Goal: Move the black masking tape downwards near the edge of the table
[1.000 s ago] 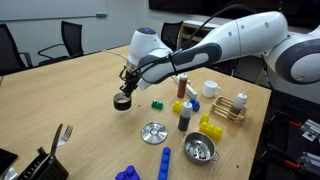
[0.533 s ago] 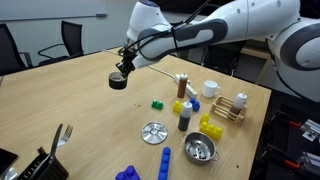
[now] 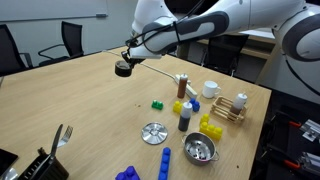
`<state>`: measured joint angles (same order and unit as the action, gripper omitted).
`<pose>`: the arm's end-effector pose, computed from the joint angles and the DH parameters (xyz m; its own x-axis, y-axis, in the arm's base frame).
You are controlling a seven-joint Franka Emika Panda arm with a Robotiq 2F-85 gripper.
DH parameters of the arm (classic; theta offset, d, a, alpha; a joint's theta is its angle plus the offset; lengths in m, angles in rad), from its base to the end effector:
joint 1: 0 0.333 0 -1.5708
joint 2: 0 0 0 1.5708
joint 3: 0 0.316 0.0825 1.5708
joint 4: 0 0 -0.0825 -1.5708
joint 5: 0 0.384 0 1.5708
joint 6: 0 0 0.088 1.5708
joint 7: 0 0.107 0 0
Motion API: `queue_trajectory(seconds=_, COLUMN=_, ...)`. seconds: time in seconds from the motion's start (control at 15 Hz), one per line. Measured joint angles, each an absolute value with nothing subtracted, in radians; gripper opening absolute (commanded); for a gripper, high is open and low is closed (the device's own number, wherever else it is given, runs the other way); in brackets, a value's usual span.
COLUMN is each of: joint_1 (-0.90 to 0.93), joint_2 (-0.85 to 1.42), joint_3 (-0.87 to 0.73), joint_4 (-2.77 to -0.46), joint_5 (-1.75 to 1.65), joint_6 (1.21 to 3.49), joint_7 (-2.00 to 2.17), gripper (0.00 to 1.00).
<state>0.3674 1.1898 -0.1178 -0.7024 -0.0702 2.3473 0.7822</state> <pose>0.7994 0.2602 0.2760 0.8164 -0.3856 0.4299 -0.3408 -0.9227 -0.1804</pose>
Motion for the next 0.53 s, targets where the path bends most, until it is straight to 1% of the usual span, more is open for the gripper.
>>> queue_trajectory(seconds=0.53, joint_1=0.435, joint_2=1.031, joint_3=-0.173, joint_4=-1.006, joint_5=-0.070, joint_6=2.415, joint_7=1.092, gripper=0.02)
